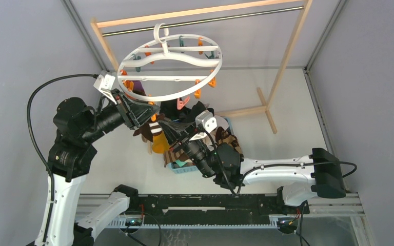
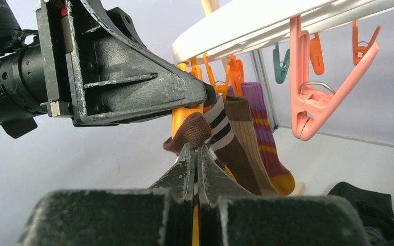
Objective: Clip the socks to the hanger
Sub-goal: Clamp the sock onto the hanger, then open the clamp at the hanger.
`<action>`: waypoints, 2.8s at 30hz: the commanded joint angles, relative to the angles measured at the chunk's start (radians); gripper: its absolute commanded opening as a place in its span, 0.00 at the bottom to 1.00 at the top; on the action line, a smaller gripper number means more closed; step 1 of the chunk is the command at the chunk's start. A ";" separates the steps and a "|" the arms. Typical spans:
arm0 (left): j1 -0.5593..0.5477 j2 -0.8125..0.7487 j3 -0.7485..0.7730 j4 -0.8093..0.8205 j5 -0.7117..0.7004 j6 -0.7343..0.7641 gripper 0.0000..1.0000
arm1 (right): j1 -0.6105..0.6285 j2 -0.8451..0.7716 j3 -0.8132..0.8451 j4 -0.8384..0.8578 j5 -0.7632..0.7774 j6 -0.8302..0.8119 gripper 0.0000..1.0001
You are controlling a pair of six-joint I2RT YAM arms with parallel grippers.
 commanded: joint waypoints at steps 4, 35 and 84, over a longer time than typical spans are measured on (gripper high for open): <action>0.005 -0.013 -0.002 0.024 -0.013 -0.001 0.00 | 0.009 0.000 0.050 0.055 0.012 -0.034 0.00; 0.005 -0.029 -0.007 0.022 -0.036 0.065 0.54 | -0.030 -0.020 0.043 0.041 -0.052 0.102 0.00; 0.005 -0.075 0.121 -0.153 -0.194 0.168 1.00 | -0.452 -0.500 -0.276 -0.520 -0.354 0.349 0.52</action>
